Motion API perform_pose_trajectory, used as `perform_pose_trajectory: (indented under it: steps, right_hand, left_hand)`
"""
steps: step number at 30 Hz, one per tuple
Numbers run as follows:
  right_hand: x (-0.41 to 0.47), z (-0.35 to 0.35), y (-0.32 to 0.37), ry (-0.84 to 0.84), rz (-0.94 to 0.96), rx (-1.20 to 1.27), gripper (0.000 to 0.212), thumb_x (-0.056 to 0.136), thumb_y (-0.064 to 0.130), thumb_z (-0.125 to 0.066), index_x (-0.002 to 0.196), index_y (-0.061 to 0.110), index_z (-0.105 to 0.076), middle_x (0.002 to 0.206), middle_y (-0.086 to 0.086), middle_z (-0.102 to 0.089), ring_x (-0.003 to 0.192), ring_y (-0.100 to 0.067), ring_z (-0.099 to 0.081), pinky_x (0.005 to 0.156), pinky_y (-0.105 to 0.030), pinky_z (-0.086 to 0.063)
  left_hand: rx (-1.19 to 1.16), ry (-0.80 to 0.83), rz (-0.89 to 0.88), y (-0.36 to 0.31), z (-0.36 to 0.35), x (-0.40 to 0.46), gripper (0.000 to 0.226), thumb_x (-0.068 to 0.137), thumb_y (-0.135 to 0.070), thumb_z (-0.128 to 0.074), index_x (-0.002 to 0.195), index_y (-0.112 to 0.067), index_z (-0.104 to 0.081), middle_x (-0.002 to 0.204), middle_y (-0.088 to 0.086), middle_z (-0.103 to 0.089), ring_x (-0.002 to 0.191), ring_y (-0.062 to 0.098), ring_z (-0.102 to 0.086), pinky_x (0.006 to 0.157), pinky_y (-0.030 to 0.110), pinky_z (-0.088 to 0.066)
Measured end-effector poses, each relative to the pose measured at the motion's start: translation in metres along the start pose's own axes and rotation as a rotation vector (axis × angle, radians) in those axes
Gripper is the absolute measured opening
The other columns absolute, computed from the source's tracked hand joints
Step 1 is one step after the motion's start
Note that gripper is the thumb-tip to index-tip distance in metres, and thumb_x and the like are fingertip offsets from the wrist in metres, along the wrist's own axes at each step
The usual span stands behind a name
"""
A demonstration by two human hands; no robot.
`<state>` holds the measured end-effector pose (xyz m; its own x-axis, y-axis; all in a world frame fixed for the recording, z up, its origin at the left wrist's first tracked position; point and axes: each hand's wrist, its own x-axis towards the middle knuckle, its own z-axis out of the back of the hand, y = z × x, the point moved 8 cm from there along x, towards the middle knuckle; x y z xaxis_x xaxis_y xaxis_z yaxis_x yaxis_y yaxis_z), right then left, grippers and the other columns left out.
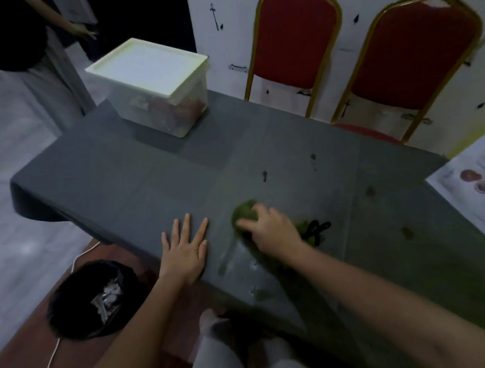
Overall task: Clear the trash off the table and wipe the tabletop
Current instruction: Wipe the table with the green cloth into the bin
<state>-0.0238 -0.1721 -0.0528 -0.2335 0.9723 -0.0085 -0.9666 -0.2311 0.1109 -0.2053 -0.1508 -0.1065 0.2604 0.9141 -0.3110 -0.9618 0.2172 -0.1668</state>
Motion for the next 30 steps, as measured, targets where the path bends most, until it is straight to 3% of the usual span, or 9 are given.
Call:
perform_pose_trajectory:
  steps: [3, 6, 10, 15, 18, 21, 23, 26, 30]
  right_hand:
    - [-0.057, -0.007, 0.051, -0.01, 0.294, 0.059, 0.038, 0.084, 0.03, -0.042, 0.112, 0.042, -0.065, 0.111, -0.016, -0.064, 0.071, -0.029, -0.062, 0.062, -0.029, -0.053]
    - [-0.072, -0.013, 0.043, -0.044, 0.436, -0.052, 0.04, 0.079, 0.027, -0.049, 0.113, 0.044, -0.062, 0.109, -0.012, -0.066, 0.066, -0.024, -0.06, 0.057, -0.027, -0.05]
    - [-0.006, 0.001, -0.035, -0.13, 0.217, -0.088, 0.036, 0.082, 0.021, -0.06, 0.114, 0.039, -0.063, 0.111, -0.018, -0.064, 0.068, -0.031, -0.061, 0.055, -0.037, -0.055]
    - [0.052, 0.026, -0.137, -0.145, -0.383, -0.012, 0.041, 0.083, 0.011, -0.057, 0.117, 0.034, -0.065, 0.108, -0.018, -0.055, 0.077, -0.039, -0.055, 0.065, -0.043, -0.053]
    - [0.062, 0.017, -0.101, -0.064, -0.207, -0.027, 0.044, 0.084, 0.016, -0.057, 0.123, 0.037, -0.059, 0.118, -0.019, -0.055, 0.083, -0.038, -0.057, 0.071, -0.042, -0.053]
    - [0.051, 0.003, -0.053, -0.067, 0.111, -0.027, 0.042, 0.076, 0.021, -0.07, 0.114, 0.039, -0.064, 0.11, -0.018, -0.063, 0.068, -0.031, -0.06, 0.056, -0.035, -0.053]
    - [0.061, 0.001, -0.066, -0.085, 0.13, -0.072, 0.04, 0.08, 0.02, -0.066, 0.115, 0.04, -0.063, 0.11, -0.016, -0.063, 0.069, -0.031, -0.059, 0.054, -0.036, -0.053]
    - [0.095, 0.011, -0.131, -0.095, -0.157, -0.084, 0.043, 0.086, 0.015, -0.058, 0.122, 0.039, -0.059, 0.119, -0.018, -0.057, 0.08, -0.037, -0.058, 0.066, -0.044, -0.055]
    - [0.112, 0.026, -0.191, -0.077, -0.508, -0.023, 0.045, 0.094, 0.016, -0.044, 0.133, 0.038, -0.049, 0.124, -0.015, -0.046, 0.095, -0.037, -0.05, 0.076, -0.041, -0.046]
  left_hand:
    - [-0.008, -0.049, 0.007, -0.003, 0.002, -0.003, 0.072, 0.077, -0.056, 0.012, 0.147, -0.042, 0.003, 0.16, 0.002, 0.008, 0.147, 0.026, 0.01, 0.116, 0.049, 0.006]
    - [-0.041, -0.089, 0.024, -0.009, 0.003, 0.003, 0.073, 0.079, -0.053, 0.01, 0.149, -0.038, -0.004, 0.16, 0.003, 0.003, 0.147, 0.026, 0.007, 0.117, 0.049, 0.004]
    - [-0.054, -0.07, -0.025, -0.025, 0.006, 0.027, 0.074, 0.079, -0.055, 0.011, 0.149, -0.035, -0.002, 0.16, 0.002, 0.005, 0.147, 0.026, 0.009, 0.118, 0.048, 0.006]
    - [-0.03, -0.061, -0.072, -0.041, 0.015, 0.059, 0.071, 0.081, -0.053, 0.011, 0.15, -0.034, 0.002, 0.16, 0.003, 0.007, 0.147, 0.025, 0.01, 0.118, 0.047, 0.005]
    - [-0.04, -0.064, -0.104, -0.046, 0.024, 0.084, 0.062, 0.09, -0.046, -0.003, 0.15, -0.031, -0.002, 0.16, 0.003, 0.003, 0.147, 0.025, 0.007, 0.119, 0.047, 0.002]
    - [-0.048, -0.074, -0.122, -0.05, 0.032, 0.113, 0.056, 0.097, -0.041, -0.012, 0.151, -0.028, -0.006, 0.161, 0.004, 0.0, 0.148, 0.025, 0.004, 0.119, 0.048, 0.0]
    - [-0.044, -0.077, -0.149, -0.053, 0.037, 0.128, 0.058, 0.095, -0.041, -0.011, 0.151, -0.027, -0.008, 0.16, 0.004, -0.002, 0.148, 0.026, 0.003, 0.119, 0.048, 0.0]
    - [-0.029, -0.084, -0.21, -0.064, 0.045, 0.151, 0.063, 0.09, -0.043, -0.009, 0.151, -0.025, -0.012, 0.16, 0.005, -0.005, 0.148, 0.027, 0.0, 0.118, 0.049, -0.002]
    - [0.009, -0.069, -0.282, -0.091, 0.047, 0.175, 0.062, 0.091, -0.042, -0.009, 0.151, -0.024, -0.011, 0.16, 0.005, -0.005, 0.148, 0.028, 0.0, 0.118, 0.049, -0.002]
